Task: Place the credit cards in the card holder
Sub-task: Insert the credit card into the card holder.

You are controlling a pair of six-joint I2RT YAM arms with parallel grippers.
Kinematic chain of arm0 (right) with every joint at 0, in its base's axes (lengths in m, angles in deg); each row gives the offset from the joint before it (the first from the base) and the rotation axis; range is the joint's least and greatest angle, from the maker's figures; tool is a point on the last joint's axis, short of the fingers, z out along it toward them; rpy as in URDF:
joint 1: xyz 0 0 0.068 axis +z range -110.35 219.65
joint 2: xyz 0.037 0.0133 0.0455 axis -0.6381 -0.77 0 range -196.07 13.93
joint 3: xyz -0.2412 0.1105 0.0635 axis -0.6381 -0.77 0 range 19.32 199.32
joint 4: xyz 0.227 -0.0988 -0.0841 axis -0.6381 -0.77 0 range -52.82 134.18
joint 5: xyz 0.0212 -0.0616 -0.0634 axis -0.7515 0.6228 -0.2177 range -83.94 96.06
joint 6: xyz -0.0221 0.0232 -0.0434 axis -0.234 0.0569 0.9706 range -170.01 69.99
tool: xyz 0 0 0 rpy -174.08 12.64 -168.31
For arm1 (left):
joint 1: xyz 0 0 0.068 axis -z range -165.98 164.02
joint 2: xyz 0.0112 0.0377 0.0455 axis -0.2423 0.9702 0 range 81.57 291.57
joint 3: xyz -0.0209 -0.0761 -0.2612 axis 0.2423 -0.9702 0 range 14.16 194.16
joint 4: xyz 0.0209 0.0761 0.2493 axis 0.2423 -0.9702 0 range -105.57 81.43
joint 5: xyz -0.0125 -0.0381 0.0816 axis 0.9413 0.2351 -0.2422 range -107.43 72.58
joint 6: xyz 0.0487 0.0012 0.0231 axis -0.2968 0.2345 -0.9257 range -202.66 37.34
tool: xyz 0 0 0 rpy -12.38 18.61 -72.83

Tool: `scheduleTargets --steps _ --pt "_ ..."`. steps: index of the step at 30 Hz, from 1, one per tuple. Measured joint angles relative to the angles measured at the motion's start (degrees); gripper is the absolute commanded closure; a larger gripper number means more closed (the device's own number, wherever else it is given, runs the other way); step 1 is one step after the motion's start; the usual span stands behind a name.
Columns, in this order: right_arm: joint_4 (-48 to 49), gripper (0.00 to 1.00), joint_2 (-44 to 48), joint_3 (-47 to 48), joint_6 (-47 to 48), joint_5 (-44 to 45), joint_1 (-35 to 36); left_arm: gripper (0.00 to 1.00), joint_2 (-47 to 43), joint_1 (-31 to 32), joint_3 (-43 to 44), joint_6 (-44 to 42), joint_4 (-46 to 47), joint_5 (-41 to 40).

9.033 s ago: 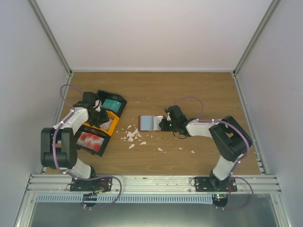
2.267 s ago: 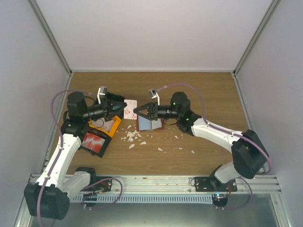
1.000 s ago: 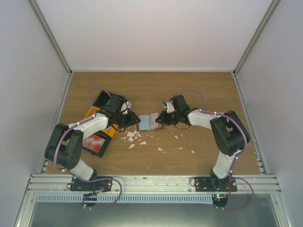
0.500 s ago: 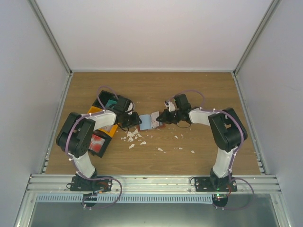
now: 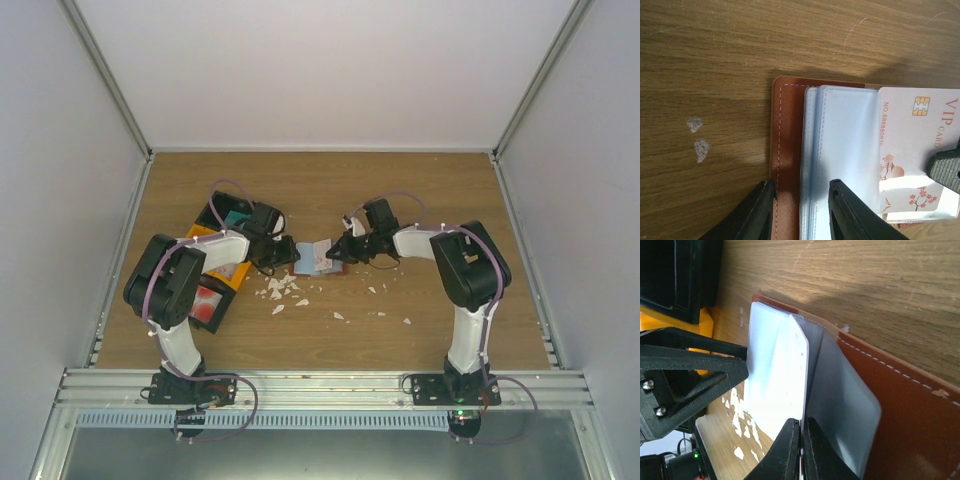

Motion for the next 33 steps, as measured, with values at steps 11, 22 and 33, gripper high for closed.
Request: scheduleTargets --steps 11,22,33 --pt "5.01 0.96 0.33 -4.52 -7.23 0.79 -0.13 0.74 0.04 0.50 0.00 -0.57 0.02 -1.79" --pt "9.27 0.96 3.10 -8.76 -12.81 2.27 0.28 0.79 0.17 0.55 -0.13 -0.42 0.31 -2.34" --pt "14.73 0.95 0.74 -8.92 -15.45 -0.57 0.79 0.80 0.22 0.55 -0.20 -0.46 0.44 -2.27"
